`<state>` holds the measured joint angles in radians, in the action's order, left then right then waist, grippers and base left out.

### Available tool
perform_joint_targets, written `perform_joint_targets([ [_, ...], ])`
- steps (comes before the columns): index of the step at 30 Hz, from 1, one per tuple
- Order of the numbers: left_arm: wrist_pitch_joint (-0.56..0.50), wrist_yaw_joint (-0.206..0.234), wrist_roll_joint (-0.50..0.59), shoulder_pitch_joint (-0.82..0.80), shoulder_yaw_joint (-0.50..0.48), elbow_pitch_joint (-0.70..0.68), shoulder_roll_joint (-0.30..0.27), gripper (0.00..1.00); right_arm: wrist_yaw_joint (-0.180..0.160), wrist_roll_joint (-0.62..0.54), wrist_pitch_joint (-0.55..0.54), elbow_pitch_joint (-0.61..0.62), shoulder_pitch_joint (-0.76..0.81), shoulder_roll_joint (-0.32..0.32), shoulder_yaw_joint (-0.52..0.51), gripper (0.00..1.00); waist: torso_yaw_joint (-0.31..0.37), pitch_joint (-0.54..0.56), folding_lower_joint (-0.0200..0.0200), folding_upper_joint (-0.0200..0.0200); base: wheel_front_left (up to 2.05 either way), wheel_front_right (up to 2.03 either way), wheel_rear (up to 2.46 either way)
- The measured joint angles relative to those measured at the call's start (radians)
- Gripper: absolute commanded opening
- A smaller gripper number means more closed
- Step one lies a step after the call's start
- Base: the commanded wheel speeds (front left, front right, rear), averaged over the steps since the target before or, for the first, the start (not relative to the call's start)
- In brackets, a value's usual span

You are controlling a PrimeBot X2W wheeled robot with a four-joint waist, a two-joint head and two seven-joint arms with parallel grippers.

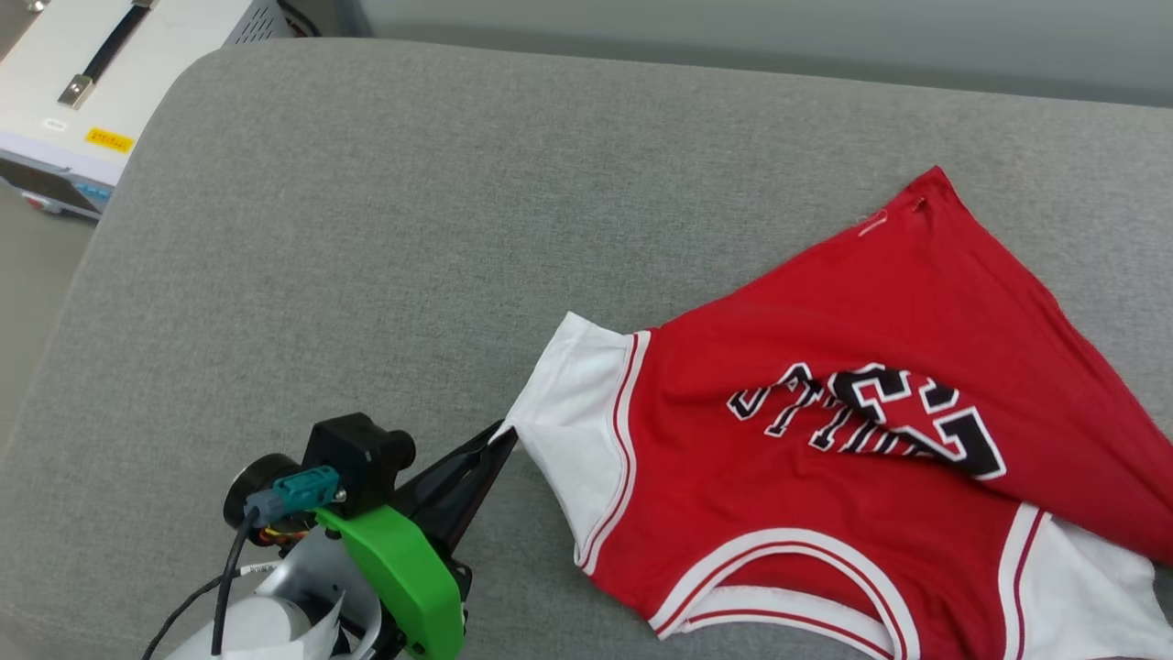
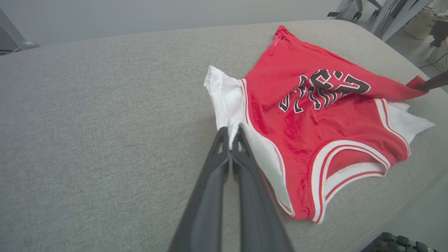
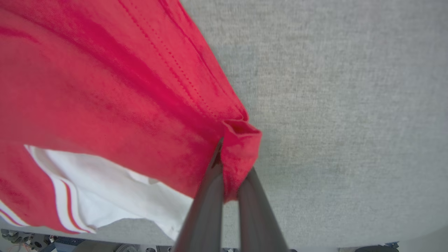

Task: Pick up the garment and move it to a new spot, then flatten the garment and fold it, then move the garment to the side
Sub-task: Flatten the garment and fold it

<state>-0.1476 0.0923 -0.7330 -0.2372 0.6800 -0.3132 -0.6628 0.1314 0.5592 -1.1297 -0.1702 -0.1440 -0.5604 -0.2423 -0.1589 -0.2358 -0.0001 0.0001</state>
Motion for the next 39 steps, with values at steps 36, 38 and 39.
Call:
perform_joint_targets([
  [36,0.041,-0.018,0.024,-0.058,0.049,-0.013,0.073,0.00,0.000,-0.049,-0.170,0.308,-0.228,0.089,0.028,1.00,-0.043,-0.070,0.0000,0.0000,0.00,0.00,0.00],
  [38,0.041,-0.023,0.026,-0.064,0.053,-0.010,0.076,0.00,0.000,-0.070,-0.162,0.262,-0.264,0.069,0.052,1.00,-0.062,-0.089,0.0000,0.0000,0.00,0.00,0.00],
  [39,0.042,-0.027,0.026,-0.067,0.055,-0.009,0.078,0.00,0.000,-0.077,-0.157,0.243,-0.279,0.063,0.055,1.00,-0.070,-0.097,0.0000,0.0000,0.00,0.00,0.00],
])
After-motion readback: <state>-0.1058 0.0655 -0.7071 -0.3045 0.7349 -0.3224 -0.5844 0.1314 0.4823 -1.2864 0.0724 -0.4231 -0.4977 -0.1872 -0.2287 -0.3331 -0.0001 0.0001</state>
